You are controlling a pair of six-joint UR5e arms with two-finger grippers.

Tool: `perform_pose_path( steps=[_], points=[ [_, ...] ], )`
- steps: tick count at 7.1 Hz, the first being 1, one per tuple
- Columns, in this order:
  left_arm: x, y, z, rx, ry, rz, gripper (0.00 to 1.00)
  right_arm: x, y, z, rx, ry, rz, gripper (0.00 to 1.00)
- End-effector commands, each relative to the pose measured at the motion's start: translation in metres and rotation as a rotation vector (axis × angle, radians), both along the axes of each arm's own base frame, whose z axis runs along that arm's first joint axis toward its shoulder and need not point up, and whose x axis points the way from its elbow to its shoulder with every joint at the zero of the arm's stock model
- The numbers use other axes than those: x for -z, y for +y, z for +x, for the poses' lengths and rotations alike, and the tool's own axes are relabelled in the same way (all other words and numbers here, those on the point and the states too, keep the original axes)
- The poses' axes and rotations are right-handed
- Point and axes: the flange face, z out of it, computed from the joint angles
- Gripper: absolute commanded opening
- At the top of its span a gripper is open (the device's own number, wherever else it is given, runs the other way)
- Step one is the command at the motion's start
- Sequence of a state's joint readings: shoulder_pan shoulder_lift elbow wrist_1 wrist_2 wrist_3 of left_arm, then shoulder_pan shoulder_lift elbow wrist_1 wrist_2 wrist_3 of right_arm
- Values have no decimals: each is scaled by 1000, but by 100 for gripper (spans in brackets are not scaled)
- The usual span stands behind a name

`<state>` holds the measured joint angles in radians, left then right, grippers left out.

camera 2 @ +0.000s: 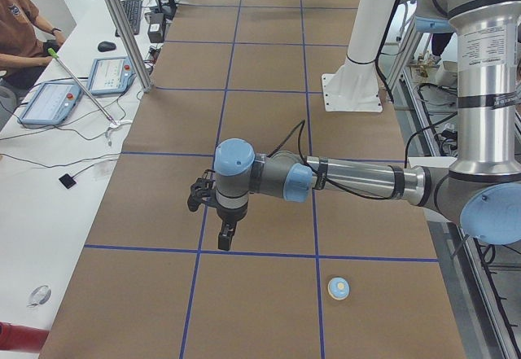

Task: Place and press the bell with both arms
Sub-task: 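Grasp the light-blue service bell with the left gripper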

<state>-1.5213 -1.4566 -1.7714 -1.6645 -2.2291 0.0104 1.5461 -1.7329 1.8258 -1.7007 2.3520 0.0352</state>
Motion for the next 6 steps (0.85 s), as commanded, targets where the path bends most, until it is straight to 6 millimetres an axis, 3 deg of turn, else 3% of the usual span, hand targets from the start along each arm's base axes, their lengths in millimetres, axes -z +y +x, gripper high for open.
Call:
perform_pose_path(
  steps=[1, 5, 6],
  points=[
    [-4, 1, 0, -1, 0, -4, 100, 2, 0, 0, 0, -6, 5, 100],
    [-10, 1, 3, -4, 1, -19, 100, 6, 0, 0, -3, -7, 12, 100],
    [-20, 13, 4, -7, 29, -46, 100, 6, -1, -1, -4, -9, 11, 100]
  ],
)
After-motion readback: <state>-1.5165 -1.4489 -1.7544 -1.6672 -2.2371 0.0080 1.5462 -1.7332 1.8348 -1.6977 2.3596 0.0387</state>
